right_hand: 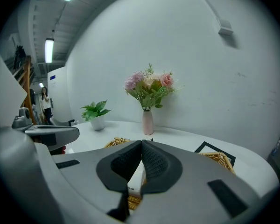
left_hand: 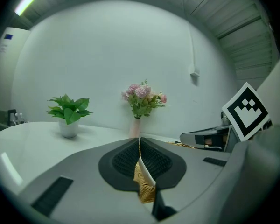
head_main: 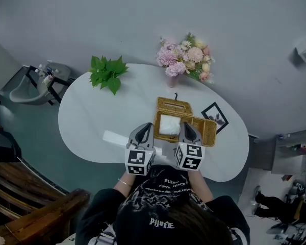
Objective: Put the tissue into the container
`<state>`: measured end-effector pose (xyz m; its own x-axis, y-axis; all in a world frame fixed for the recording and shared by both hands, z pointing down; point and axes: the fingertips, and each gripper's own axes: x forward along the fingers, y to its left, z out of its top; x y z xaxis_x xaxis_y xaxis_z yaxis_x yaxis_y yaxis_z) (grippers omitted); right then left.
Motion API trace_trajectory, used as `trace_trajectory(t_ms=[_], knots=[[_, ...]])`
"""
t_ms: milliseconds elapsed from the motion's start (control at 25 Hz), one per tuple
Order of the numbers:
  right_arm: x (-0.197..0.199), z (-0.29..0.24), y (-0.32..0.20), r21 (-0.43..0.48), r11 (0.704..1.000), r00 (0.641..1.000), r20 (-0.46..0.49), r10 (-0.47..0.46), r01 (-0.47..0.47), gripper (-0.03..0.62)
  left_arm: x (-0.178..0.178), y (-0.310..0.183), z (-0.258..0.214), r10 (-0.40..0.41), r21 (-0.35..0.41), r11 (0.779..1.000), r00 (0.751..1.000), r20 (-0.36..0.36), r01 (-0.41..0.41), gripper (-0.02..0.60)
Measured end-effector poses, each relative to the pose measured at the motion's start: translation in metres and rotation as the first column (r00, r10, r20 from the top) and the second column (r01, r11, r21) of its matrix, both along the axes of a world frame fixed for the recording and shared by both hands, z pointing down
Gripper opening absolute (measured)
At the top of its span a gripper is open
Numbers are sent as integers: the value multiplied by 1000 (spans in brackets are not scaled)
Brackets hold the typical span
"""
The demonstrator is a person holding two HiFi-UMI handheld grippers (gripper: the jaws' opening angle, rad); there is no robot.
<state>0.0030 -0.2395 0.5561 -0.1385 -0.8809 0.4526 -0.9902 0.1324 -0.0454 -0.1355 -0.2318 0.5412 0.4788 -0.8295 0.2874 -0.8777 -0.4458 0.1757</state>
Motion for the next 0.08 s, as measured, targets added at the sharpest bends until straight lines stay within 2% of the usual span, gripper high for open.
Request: trace_trajectory(t_ms=[80], knots=[[1,0,-2,-7,1000,1000,19,4,-4,23,1,-3,0,-1,3,1000,1000,-2,1,26]])
